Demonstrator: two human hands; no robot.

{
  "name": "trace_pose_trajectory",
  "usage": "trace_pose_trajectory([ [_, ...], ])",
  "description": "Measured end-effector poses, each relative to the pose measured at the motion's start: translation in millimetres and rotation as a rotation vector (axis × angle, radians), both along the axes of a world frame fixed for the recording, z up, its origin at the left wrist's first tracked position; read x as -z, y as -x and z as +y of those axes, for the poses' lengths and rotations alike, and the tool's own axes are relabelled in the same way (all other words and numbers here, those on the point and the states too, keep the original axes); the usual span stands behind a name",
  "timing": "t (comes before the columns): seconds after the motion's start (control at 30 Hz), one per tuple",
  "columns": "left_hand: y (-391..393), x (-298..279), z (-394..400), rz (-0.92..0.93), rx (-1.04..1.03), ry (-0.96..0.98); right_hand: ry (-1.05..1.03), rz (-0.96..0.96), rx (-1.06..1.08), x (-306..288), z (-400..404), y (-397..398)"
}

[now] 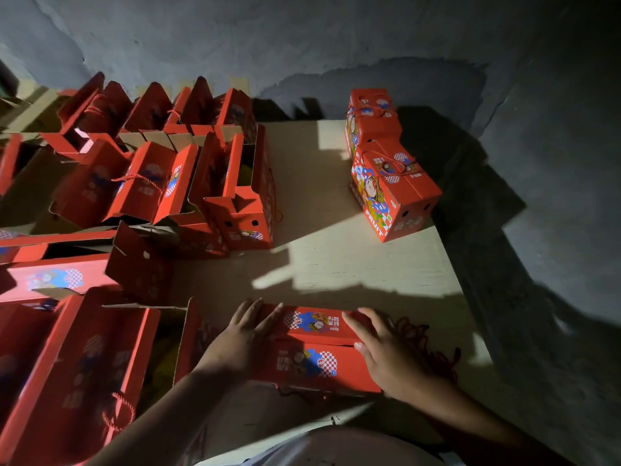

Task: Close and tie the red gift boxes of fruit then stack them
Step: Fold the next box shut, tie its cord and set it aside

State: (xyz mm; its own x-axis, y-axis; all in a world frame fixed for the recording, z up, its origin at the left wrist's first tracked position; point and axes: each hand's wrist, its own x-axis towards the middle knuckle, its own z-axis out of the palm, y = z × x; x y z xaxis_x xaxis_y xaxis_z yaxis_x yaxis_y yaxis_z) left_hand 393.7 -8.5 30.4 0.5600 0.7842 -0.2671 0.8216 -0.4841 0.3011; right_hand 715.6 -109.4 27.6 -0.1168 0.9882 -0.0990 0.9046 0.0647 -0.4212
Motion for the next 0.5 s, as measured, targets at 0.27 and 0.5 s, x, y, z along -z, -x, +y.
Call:
trace_pose_trajectory([
  [0.27, -1, 20, -15, 0.035, 0.059, -0.058, 0.025, -0.046, -0.027, 3, -5, 4],
  [0.5, 2, 31, -39, -0.245, -0.074, -0.041, 0.082, -0.163, -0.051, 6, -30, 16],
])
